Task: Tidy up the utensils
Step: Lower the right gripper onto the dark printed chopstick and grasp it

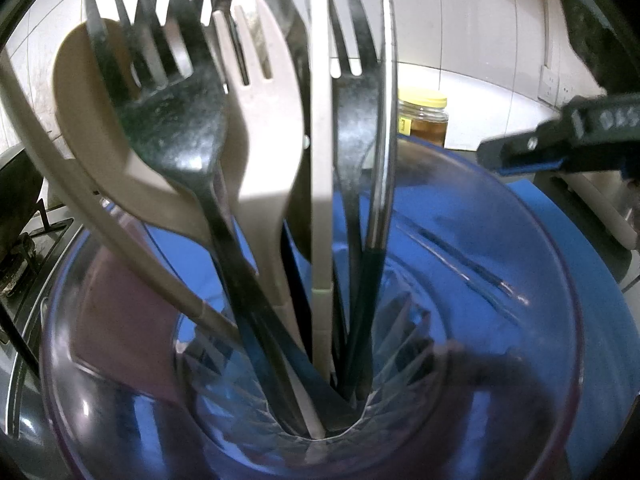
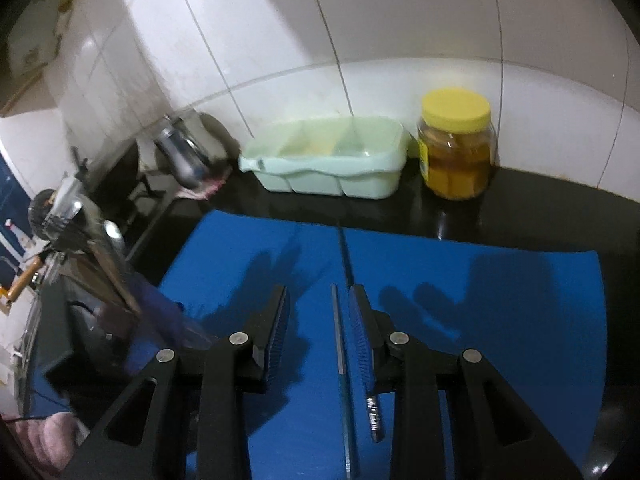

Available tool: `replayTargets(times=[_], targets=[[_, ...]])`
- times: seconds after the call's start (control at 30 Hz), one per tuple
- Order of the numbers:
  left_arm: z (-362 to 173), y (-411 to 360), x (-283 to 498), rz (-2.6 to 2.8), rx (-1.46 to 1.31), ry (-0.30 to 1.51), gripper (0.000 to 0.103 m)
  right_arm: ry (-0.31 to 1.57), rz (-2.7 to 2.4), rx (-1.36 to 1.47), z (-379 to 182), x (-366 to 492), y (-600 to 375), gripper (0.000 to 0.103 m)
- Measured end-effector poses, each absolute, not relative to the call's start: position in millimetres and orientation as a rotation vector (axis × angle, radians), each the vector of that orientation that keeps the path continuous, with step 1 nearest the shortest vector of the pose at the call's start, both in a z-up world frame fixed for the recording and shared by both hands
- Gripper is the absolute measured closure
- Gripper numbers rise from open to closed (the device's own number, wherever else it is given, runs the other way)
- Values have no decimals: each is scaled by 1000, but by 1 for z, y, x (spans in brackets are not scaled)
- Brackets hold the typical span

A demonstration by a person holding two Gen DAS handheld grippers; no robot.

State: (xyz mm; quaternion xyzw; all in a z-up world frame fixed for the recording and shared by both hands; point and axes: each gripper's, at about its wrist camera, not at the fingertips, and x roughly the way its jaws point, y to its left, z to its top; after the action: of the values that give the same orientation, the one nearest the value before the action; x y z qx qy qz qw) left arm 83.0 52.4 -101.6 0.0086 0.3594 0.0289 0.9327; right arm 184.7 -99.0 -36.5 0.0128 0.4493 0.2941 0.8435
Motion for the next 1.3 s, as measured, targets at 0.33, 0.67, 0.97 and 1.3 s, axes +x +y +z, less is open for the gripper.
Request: replayTargets(times=[0.33,0.67,0.97,1.3], targets=[[-102,52,83,59,18,735,23,1073,580,-105,-76,203,-87,74],[-101,53,83,59,18,735,23,1163,584,-259,-100,208,-68,79],[-101,53,83,59,18,735,23,1183,584,-306,-106,211,-63,79],[-101,53,83,59,18,735,23,1188,603,-400,-106,222,-49,79]])
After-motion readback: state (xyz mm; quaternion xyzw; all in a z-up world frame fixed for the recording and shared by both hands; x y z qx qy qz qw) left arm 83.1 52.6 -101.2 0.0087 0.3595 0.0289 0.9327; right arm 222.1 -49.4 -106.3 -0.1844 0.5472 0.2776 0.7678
